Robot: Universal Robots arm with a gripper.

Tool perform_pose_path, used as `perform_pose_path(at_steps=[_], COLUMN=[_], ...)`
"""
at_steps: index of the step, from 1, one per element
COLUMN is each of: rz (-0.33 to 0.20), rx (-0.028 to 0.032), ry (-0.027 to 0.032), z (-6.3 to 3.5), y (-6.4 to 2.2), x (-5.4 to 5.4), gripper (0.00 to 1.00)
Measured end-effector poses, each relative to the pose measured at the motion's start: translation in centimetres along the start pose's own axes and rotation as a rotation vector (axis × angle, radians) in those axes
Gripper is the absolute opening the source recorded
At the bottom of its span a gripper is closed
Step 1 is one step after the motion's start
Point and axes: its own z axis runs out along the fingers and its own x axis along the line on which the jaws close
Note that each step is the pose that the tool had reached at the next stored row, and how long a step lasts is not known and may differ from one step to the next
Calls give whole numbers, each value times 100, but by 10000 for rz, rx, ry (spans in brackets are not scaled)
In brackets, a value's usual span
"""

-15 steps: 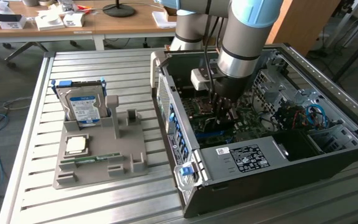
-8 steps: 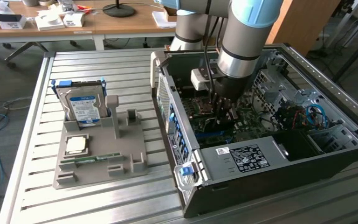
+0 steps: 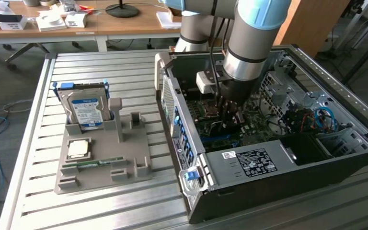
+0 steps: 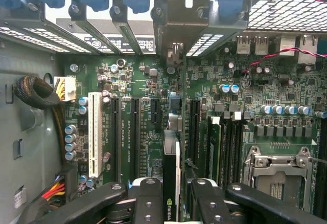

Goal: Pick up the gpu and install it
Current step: 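Insert the gpu into the slot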

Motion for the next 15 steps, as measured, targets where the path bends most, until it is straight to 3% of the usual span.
perform_pose_path(at_steps=[10, 11, 15], rz=[-1, 0, 1], rx=[1, 0, -2], ry=[-2, -1, 5], z=[1, 0, -14], y=[0, 0, 0], x=[0, 0, 0], gripper=[27, 33, 33])
